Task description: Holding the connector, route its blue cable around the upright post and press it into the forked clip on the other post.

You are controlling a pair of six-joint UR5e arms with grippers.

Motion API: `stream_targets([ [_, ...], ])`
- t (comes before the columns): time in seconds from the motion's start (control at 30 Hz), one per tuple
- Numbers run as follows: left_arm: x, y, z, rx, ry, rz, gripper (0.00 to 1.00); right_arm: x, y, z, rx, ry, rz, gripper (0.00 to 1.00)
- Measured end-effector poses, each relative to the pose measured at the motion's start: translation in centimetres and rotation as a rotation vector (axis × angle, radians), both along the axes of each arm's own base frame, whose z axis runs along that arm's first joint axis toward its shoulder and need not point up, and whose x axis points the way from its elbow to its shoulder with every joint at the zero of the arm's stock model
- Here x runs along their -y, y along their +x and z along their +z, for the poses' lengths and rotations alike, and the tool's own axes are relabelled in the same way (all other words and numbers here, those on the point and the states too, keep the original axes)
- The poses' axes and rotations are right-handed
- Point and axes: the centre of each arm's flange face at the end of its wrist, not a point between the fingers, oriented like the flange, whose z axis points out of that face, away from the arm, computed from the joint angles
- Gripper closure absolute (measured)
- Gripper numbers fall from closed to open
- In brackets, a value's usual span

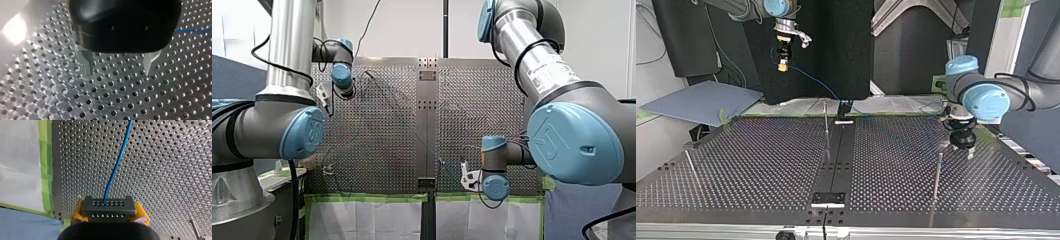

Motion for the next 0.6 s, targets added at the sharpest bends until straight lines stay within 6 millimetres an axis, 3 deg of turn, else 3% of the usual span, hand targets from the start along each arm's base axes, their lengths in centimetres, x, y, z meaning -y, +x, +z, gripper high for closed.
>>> stream_targets([
  [0.4,0.1,-4.3,0.6,-0.028,0.038,-0.018,0.00,0.0,0.1,0.0,0.000,0.001,0.008,1.00],
  [0.6,0.5,-5.5,3.9,-0.008,0.072,-0.042,0.00,0.0,0.1,0.0,0.000,0.001,0.012,1.00],
])
